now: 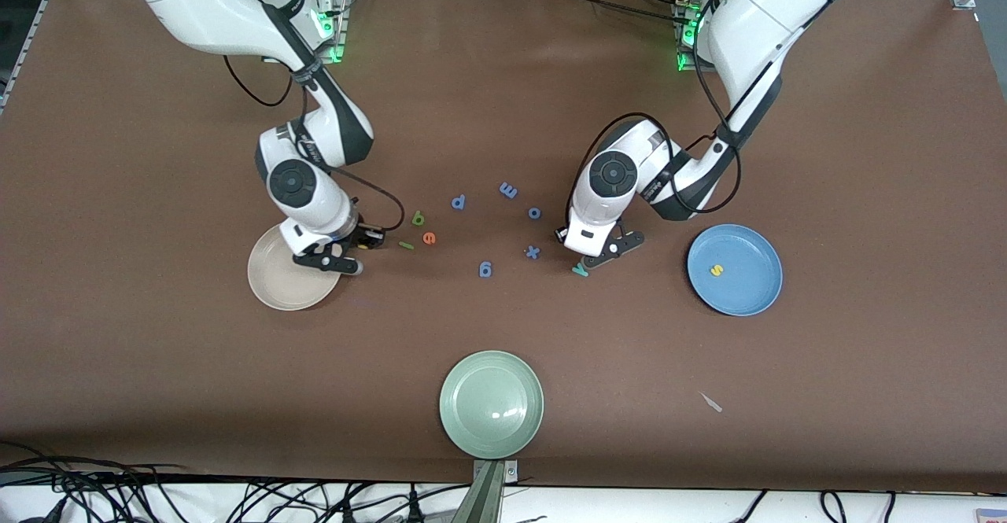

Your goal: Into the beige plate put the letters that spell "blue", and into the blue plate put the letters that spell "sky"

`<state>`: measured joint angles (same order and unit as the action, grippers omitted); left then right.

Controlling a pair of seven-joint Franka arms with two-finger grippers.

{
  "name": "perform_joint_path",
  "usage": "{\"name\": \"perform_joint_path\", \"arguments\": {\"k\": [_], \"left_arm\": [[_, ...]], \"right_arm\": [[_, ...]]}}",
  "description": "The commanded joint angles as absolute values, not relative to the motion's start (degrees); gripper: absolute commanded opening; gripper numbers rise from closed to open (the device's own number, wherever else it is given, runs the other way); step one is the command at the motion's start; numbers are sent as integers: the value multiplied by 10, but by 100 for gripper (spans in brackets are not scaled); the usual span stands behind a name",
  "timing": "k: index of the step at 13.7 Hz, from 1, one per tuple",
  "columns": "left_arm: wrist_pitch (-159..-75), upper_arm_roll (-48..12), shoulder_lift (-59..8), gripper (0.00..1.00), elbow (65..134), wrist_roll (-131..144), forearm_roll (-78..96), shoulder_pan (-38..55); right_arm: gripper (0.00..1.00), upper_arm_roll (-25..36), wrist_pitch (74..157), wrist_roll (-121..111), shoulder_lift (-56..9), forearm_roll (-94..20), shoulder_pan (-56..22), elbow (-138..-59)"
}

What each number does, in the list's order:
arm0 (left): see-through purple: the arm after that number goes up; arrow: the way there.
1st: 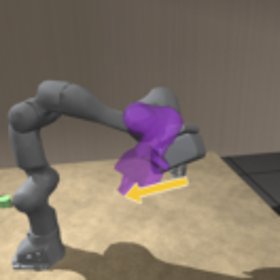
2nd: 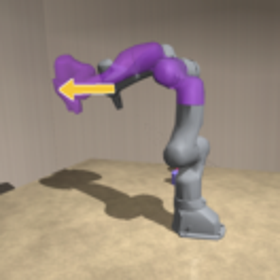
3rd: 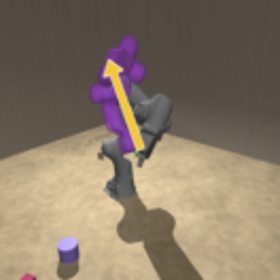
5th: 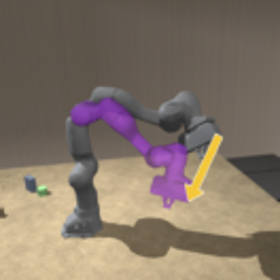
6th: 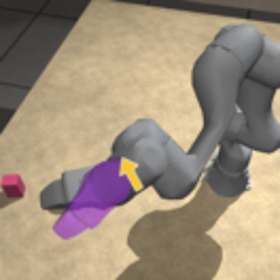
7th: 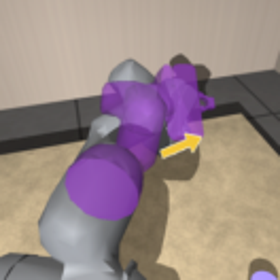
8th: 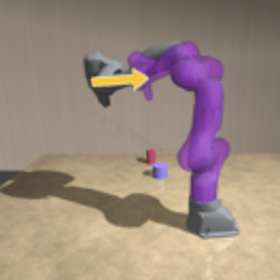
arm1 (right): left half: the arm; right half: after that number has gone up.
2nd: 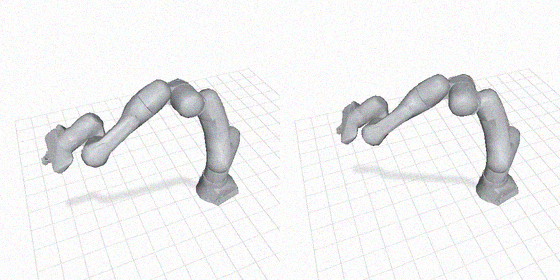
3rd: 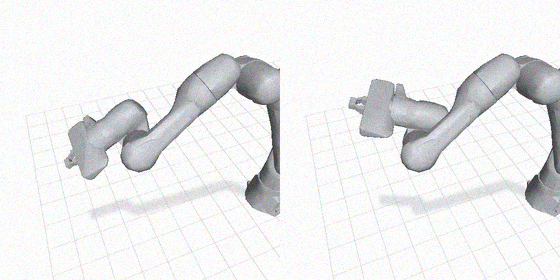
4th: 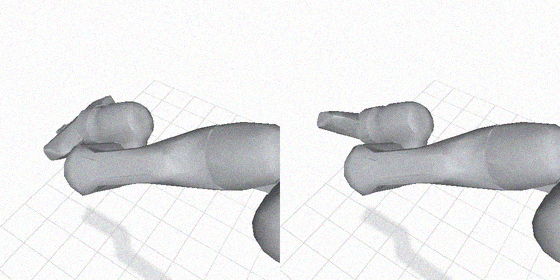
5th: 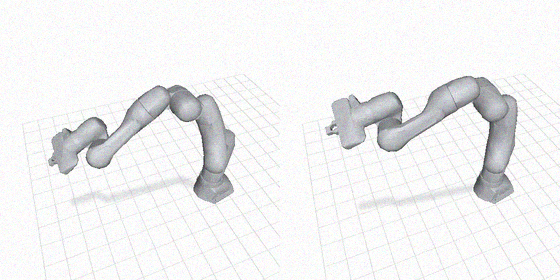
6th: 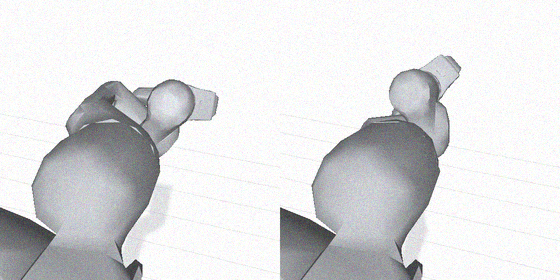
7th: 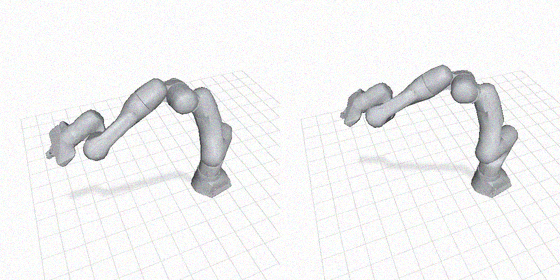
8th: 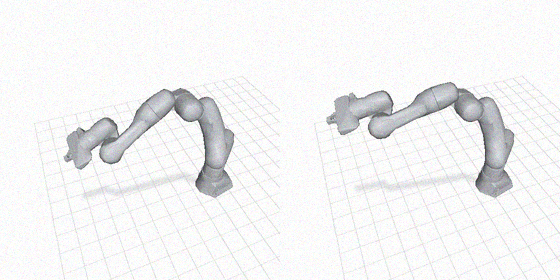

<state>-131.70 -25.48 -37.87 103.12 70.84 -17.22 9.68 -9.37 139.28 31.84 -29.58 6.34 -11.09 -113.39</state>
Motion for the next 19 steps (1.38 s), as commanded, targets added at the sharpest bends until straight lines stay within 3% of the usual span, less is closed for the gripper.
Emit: {"name": "perform_joint_path", "arguments": {"k": [1, 4, 7, 8, 9, 10, 13, 16, 17, 18, 19], "left_arm": [[-1220, -256, -333, 0, 1004, 669, -182, 83], [-1105, -255, -332, 0, 947, 562, -183, 48], [-1088, -251, -332, 0, 945, 421, -192, -11], [-1089, -250, -335, 0, 945, 371, -192, -39], [-1093, -250, -338, 0, 947, 335, -199, -66], [-1099, -250, -345, 0, 949, 311, -212, -85], [-1108, -250, -360, 0, 953, 246, -230, -133], [-1138, -250, -377, 0, 978, 190, -234, -165], [-1138, -250, -377, 10, 980, 189, -245, -173], [-1136, -250, -377, 76, 980, 189, -245, -173], [-1130, -255, -371, 100, 975, 191, -242, -169]], "right_arm": [[26, -98, 1332, 237, -261, 65, -76, -1117], [30, -77, 1319, 163, -255, 64, -64, -1113], [31, -74, 1319, 150, -255, 68, -62, -1111], [44, -74, 1319, 148, -255, 64, -62, -1113], [63, -74, 1319, 156, -256, 63, -62, -1114], [68, -75, 1319, 167, -257, 62, -62, -1114], [68, -90, 1320, 213, -263, 62, -62, -1110], [68, -149, 1319, 352, -295, 65, -66, -1073], [68, -165, 1319, 395, -314, 69, -69, -1054], [68, -177, 1320, 435, -332, 71, -73, -1037], [68, -180, 1320, 482, -357, 90, -105, -1011]]}}
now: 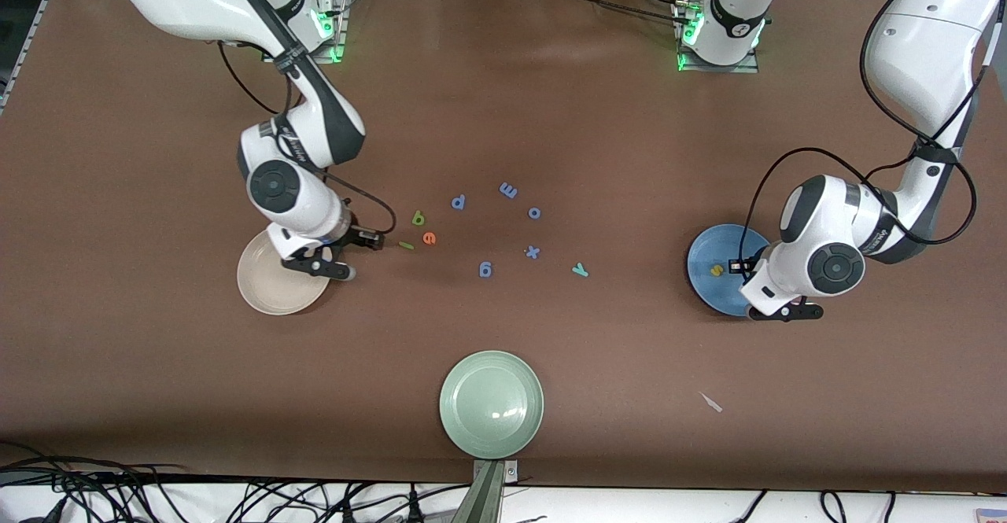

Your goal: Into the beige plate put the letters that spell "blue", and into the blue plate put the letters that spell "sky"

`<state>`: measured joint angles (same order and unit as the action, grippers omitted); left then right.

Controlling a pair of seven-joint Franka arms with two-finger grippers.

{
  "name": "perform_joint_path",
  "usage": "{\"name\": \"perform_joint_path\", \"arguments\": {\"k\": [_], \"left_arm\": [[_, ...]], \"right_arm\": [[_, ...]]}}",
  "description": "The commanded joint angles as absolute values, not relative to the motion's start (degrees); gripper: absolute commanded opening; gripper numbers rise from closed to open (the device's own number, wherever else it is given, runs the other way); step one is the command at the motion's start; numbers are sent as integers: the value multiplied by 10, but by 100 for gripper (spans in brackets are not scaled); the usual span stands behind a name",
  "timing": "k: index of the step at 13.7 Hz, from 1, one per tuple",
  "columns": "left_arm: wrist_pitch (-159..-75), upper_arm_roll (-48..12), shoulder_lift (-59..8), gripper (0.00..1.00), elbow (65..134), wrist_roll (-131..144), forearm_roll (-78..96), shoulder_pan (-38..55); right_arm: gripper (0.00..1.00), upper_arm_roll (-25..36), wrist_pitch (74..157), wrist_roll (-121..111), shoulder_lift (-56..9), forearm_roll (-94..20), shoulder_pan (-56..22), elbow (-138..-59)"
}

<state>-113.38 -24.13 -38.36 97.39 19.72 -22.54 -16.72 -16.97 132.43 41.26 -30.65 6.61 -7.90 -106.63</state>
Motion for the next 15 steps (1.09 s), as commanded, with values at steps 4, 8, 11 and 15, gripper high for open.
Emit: {"name": "perform_joint_path", "arguments": {"k": [4, 8, 11, 15], "left_arm": [[-1117, -313, -363, 100, 948, 241, -216, -154], [-1121, -337, -380, 100, 915, 363, -207, -72], [-1133, -331, -437, 100, 860, 483, -213, -5], [-1210, -316, -482, 100, 841, 559, -213, 28]], "right_arm": [[68, -181, 1358, 534, -381, 138, -134, -1013], [68, -180, 1361, 532, -381, 147, -134, -1023], [68, -178, 1363, 526, -381, 148, -134, -1024], [66, -177, 1377, 527, -382, 167, -133, -1041]]}}
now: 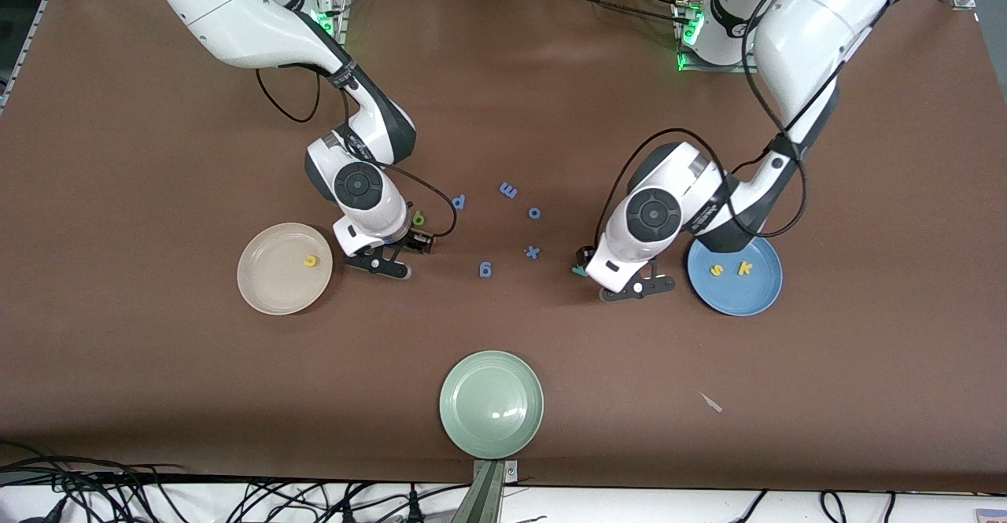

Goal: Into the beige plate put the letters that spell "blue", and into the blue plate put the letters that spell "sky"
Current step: 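Drop the green l on the beige plate while the left gripper grasps the teal y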

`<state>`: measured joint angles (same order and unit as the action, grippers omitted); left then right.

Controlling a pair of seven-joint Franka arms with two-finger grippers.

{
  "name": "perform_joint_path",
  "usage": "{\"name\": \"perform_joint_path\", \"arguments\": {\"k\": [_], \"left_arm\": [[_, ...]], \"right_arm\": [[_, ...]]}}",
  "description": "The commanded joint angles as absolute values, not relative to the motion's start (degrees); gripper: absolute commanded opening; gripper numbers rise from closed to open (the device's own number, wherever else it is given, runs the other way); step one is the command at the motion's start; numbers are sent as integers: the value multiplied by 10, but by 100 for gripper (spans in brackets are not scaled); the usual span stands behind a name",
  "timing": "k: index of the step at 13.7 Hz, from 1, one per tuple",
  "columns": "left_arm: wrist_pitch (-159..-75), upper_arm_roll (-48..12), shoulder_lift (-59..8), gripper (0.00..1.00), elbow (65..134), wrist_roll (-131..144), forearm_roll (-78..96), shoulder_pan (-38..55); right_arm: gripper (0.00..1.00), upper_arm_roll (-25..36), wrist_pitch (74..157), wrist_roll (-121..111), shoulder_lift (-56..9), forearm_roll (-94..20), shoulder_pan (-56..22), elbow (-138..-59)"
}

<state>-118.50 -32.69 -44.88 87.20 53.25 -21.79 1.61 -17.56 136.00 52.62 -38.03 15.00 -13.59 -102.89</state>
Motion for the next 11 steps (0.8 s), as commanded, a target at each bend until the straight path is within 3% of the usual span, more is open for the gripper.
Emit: {"name": "perform_joint_path", "arguments": {"k": [1, 4, 6, 11], "left_arm": [[-1229, -315, -495, 100, 840, 578, -212, 32], [-1275, -304, -516, 92, 839, 610, -213, 47], [-1275, -301, -516, 78, 840, 630, -214, 61], [-1275, -288, -519, 64, 845, 643, -216, 63]], "right_arm": [[66, -175, 1390, 527, -382, 167, -133, -1052], [65, -171, 1404, 533, -382, 167, -133, -1062], [58, -171, 1404, 533, -381, 167, -133, -1063], [39, -166, 1400, 526, -378, 167, -133, -1062]]}}
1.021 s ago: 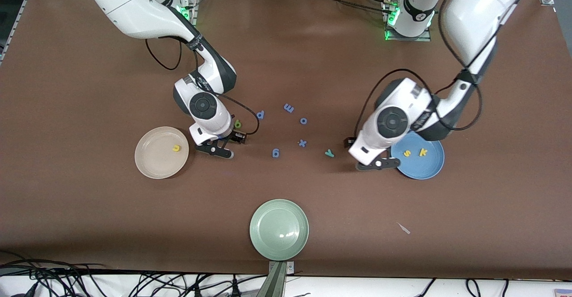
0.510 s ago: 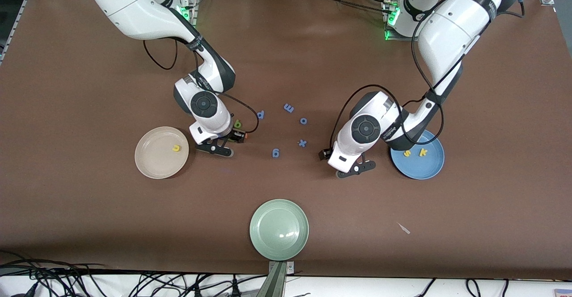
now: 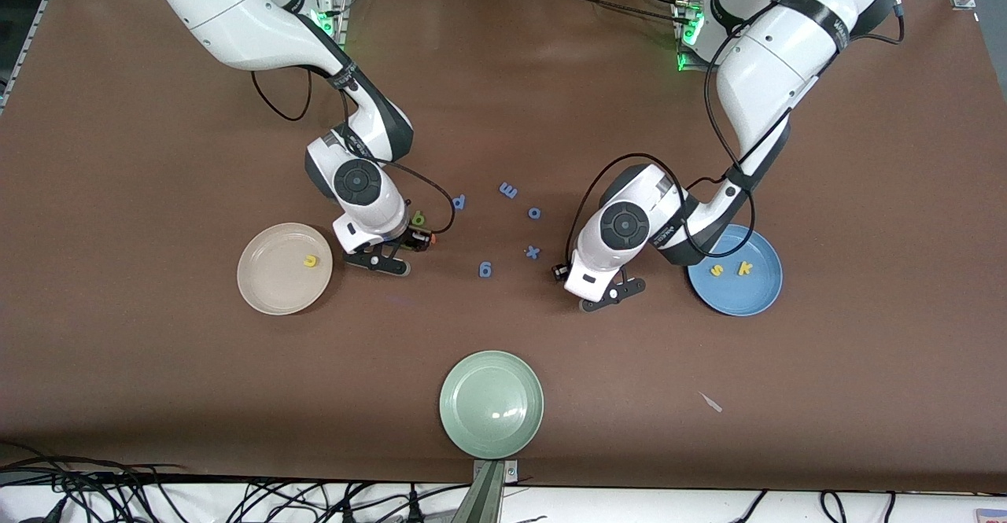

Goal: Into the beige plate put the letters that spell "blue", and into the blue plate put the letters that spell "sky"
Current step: 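Drop the green l on the beige plate while the left gripper grasps the teal y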

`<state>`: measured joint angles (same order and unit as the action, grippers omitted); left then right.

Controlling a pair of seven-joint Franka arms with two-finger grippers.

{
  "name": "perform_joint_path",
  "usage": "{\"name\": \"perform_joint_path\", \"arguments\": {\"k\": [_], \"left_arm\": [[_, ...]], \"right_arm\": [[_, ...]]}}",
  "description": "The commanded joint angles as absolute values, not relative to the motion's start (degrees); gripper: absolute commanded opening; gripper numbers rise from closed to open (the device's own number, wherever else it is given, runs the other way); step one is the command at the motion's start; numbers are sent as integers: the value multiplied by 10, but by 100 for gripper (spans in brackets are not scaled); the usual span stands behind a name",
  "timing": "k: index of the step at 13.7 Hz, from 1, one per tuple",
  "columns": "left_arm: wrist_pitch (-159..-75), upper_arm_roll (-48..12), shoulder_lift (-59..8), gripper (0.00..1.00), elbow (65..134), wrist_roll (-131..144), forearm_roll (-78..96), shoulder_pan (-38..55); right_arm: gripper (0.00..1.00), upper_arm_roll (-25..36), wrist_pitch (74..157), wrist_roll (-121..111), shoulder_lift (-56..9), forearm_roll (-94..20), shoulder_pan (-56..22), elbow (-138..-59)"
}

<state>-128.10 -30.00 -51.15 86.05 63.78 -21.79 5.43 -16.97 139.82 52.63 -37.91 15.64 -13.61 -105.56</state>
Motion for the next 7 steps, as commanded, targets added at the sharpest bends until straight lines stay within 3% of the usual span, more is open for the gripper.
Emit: {"name": "perform_joint_path", "arguments": {"k": [1, 7], "left_arm": [[-1276, -288, -519, 61, 846, 644, -216, 62], [-1275, -288, -519, 43, 853, 656, -215, 66]], "right_arm": [[39, -161, 1400, 519, -374, 167, -133, -1059], [39, -137, 1302, 337, -302, 157, -82, -1058]]}}
